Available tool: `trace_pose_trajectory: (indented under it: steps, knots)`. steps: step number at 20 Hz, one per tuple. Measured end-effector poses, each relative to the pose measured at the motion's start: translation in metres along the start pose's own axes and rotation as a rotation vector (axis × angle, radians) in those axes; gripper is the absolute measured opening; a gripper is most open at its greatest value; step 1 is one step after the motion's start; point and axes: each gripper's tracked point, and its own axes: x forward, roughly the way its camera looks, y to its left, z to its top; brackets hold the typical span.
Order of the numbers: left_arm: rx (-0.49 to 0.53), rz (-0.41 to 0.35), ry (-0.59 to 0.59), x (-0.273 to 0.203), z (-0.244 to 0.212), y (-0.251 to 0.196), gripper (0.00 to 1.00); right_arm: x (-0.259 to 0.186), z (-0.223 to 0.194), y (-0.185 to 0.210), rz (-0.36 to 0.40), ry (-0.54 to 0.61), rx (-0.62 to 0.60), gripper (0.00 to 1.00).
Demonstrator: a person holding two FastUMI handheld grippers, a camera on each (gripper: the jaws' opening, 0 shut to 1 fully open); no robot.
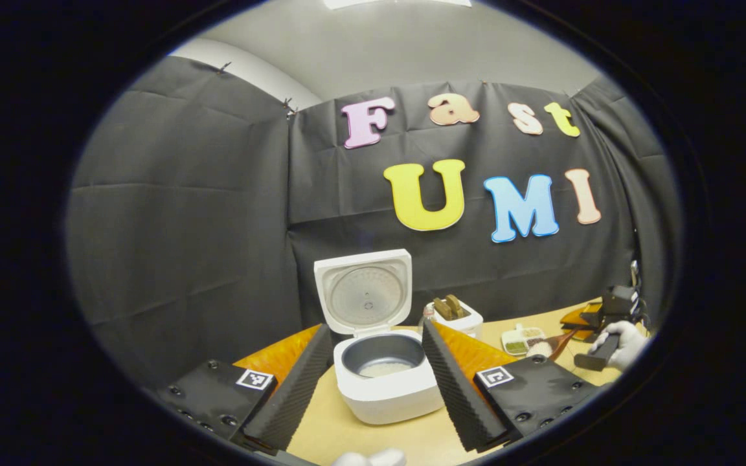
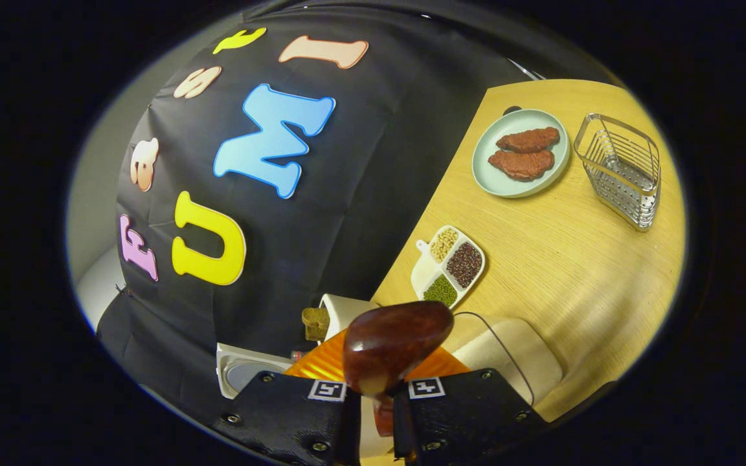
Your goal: Close the left gripper, press the button to open the rice cooker; take a wooden spoon from the chopstick holder with the right hand, scoop a spoonful of rice and pour it into the rice cooker, then put the wooden spoon back into the chopstick holder.
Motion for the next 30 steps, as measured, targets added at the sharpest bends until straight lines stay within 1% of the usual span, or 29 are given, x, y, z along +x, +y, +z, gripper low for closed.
trace_pose_trajectory:
  steps: [5,6,7,8,9,10,11,12,13,14,15,17,19,22,23,24,25,28,30]
  knots:
    - [-0.022,0.003,0.002,-0.005,-0.01,0.005,1.0,-0.009,0.004,0.086,0.096,-0.015,0.038,0.2]
    - [-0.031,0.004,0.002,-0.006,-0.012,0.006,1.0,-0.007,0.002,0.103,0.105,-0.015,0.038,0.15]
    - [-0.038,0.007,0.0,-0.007,-0.012,0.008,1.0,-0.005,-0.003,0.12,0.117,-0.01,0.031,0.16]
    - [-0.043,0.009,-0.001,-0.008,-0.013,0.01,1.0,-0.002,-0.007,0.137,0.125,-0.007,0.023,0.2]
    - [-0.044,0.017,-0.004,-0.008,-0.014,0.012,1.0,0.003,-0.015,0.157,0.138,-0.001,0.012,0.15]
    - [-0.045,0.024,-0.007,-0.01,-0.016,0.014,0.98,0.008,-0.025,0.174,0.156,0.01,0.009,0.2]
    - [-0.043,0.035,-0.009,-0.012,-0.017,0.018,0.96,0.012,-0.036,0.19,0.17,0.021,0.005,0.16]
    - [-0.045,0.043,-0.012,-0.013,-0.018,0.022,0.96,0.018,-0.051,0.205,0.183,0.044,0.005,0.15]
    - [-0.046,0.054,-0.012,-0.013,-0.017,0.024,0.96,0.025,-0.067,0.217,0.186,0.062,-0.001,0.15]
    - [-0.048,0.061,-0.013,-0.014,-0.02,0.027,0.98,0.032,-0.083,0.228,0.194,0.081,-0.007,0.2]
    - [-0.047,0.074,-0.009,-0.015,-0.022,0.029,0.98,0.04,-0.1,0.237,0.196,0.098,-0.02,0.19]
    - [-0.045,0.101,-0.003,-0.016,-0.025,0.038,1.0,0.055,-0.14,0.25,0.198,0.142,-0.075,0.2]
    - [-0.052,0.136,0.001,-0.016,-0.026,0.048,0.99,0.07,-0.18,0.255,0.191,0.182,-0.128,0.2]
    - [-0.078,0.179,0.01,-0.018,-0.029,0.062,0.98,0.089,-0.223,0.247,0.166,0.223,-0.178,0.2]
    - [-0.082,0.188,0.01,-0.02,-0.029,0.066,1.0,0.097,-0.233,0.24,0.154,0.227,-0.2,0.2]
    - [-0.078,0.2,0.009,-0.021,-0.027,0.069,1.0,0.103,-0.243,0.233,0.134,0.232,-0.23,0.19]
    - [-0.07,0.211,0.01,-0.022,-0.027,0.073,0.99,0.108,-0.249,0.23,0.13,0.225,-0.267,0.2]
    - [-0.056,0.231,0.018,-0.026,-0.034,0.081,0.99,0.119,-0.261,0.216,0.107,0.194,-0.414,0.19]
    - [-0.043,0.238,0.027,-0.027,-0.039,0.084,0.99,0.126,-0.268,0.211,0.099,0.173,-0.533,0.19]
